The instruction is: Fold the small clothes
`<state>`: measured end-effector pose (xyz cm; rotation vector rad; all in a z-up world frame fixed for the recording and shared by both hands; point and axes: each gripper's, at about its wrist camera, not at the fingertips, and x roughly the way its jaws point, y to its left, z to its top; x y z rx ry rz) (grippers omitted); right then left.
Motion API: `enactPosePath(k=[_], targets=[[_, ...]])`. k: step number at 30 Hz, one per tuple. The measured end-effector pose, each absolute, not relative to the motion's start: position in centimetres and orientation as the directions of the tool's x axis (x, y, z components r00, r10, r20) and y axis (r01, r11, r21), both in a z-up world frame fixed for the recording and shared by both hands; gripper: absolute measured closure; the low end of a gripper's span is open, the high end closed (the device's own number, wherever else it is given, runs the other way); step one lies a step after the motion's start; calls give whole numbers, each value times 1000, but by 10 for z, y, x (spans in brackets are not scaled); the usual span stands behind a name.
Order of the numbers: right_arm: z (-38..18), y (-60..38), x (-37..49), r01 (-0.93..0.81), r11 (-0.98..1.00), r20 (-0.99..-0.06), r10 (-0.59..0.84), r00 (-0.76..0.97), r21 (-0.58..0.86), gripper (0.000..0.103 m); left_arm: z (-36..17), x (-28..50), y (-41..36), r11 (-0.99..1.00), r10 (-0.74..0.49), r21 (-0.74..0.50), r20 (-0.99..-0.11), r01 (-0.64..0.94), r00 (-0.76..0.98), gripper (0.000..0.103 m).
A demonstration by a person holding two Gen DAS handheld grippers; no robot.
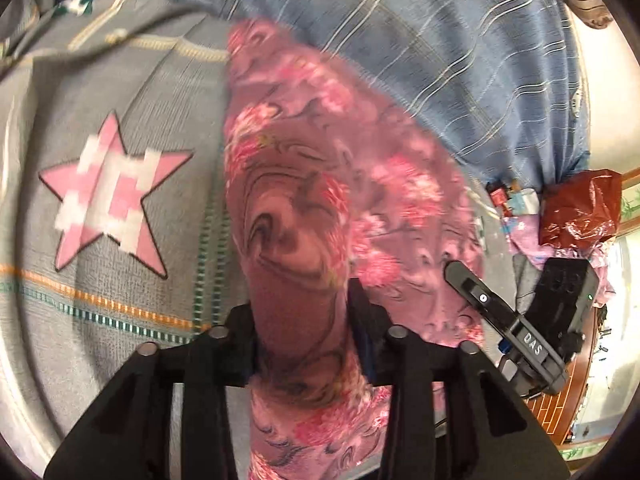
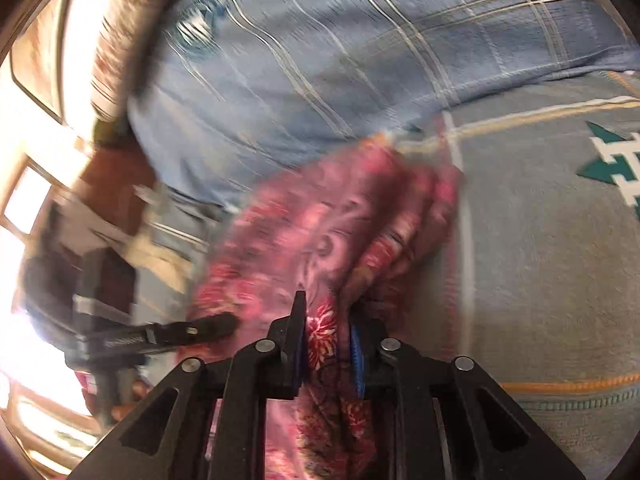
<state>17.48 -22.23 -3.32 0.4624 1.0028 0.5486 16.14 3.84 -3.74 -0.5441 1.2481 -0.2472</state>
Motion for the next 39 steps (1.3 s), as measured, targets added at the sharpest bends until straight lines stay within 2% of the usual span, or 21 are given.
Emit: enactPosePath(k=[1, 2, 5, 7, 9, 13, 17, 20, 22, 25, 27, 30, 36, 39], targets=[[-34, -219, 171, -246, 806, -674, 587, 447, 539, 70, -41, 161, 39, 852, -455, -511, -830, -112, 322, 51], [-33, -216, 167, -268, 836, -688, 547, 476, 479, 56, -43, 160, 40, 853, -454, -511, -827, -107, 333, 47], [-36, -212, 157, -317, 894, -717, 445, 537, 317, 36, -43, 160, 32, 875, -431, -481, -828, -57, 359, 43], [-45, -221, 162, -289, 894, -722, 447, 528, 342, 29, -42, 164, 25, 892, -404, -449, -839, -44, 365, 39], [-45, -226, 166, -256, 885, -722, 466, 512, 389, 28, -38, 162, 21, 913, -359, -404, -857, -49, 370, 32], [-29, -227, 159, -194, 903, -760, 428, 489, 384, 25, -25, 143, 25, 932, -316, -360, -866, -46, 388, 31], [-13, -238, 133, -76, 953, -818, 291, 496, 293, 7, -8, 110, 34, 967, -186, -245, -869, -71, 459, 21], [-8, -241, 112, -55, 968, -851, 242, 466, 246, 4, 3, 84, 33, 988, -55, -123, -843, -92, 535, 18], [-4, -238, 86, -65, 988, -858, 154, 490, 140, 4, 5, 68, 29, 995, 44, -17, -824, -101, 564, 14], [1, -234, 54, -102, 995, -845, 66, 531, 14, 1, -1, 48, 16, 978, 210, 167, -802, -128, 560, 14], [5, -236, 37, -109, 994, -827, 58, 559, -3, 1, -5, 37, 10, 965, 262, 225, -777, -137, 573, 14], [11, -241, 19, -103, 994, -804, 84, 589, 29, 1, -6, 25, 9, 967, 254, 221, -765, -128, 591, 14], [8, -230, 15, -117, 993, -808, 84, 583, 19, 0, -10, 20, 28, 988, 141, 82, -819, -130, 556, 14], [7, -217, 14, -147, 989, -802, 86, 591, -1, 0, -8, 12, 25, 987, 162, 122, -807, -107, 567, 14]])
